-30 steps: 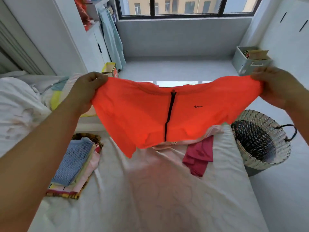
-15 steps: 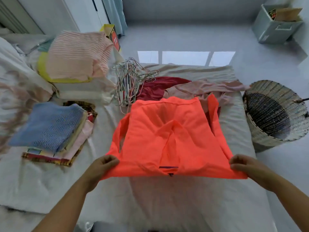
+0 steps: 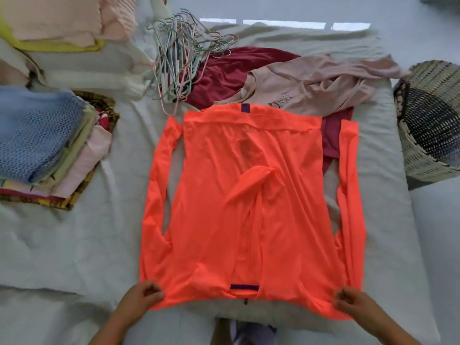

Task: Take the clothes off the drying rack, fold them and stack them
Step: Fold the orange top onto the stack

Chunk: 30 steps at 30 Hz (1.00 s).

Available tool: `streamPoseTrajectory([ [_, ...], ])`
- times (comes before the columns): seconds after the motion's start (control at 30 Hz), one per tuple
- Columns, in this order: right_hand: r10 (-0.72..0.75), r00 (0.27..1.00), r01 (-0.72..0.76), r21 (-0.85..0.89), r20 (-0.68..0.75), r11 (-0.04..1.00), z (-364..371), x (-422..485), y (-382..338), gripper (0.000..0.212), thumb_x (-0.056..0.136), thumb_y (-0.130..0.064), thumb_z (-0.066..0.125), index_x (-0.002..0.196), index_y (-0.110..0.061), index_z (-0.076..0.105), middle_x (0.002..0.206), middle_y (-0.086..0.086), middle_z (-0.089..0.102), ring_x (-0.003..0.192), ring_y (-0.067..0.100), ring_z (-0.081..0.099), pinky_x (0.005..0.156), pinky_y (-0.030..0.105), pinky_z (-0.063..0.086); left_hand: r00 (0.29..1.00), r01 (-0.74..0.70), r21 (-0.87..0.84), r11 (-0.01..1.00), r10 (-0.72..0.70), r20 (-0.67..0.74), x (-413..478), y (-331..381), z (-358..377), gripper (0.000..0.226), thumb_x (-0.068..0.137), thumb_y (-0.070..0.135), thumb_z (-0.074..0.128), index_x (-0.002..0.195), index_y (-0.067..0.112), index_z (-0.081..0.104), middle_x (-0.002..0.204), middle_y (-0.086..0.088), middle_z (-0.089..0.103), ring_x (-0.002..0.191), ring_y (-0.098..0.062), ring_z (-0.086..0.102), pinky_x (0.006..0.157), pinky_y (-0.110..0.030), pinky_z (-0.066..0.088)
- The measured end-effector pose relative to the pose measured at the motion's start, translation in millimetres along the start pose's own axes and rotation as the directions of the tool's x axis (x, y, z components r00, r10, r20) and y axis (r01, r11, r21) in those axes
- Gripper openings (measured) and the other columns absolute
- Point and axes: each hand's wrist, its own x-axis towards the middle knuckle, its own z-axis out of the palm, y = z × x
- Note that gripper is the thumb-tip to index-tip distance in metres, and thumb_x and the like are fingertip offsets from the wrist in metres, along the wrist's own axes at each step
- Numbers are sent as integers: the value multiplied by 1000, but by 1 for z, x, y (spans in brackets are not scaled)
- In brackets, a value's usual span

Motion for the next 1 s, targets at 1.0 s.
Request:
streamPoseTrajectory([
  [1.0, -266, 867, 355, 147, -422, 923, 39, 134, -179, 14, 80, -7, 69, 74, -13, 58, 70, -1, 56, 67, 10, 52, 60, 16, 35, 912, -362, 89, 928, 372, -173, 131, 211, 105, 3, 81, 10, 66, 79, 12, 63, 79, -2, 62, 78, -15, 57, 71, -26, 39],
])
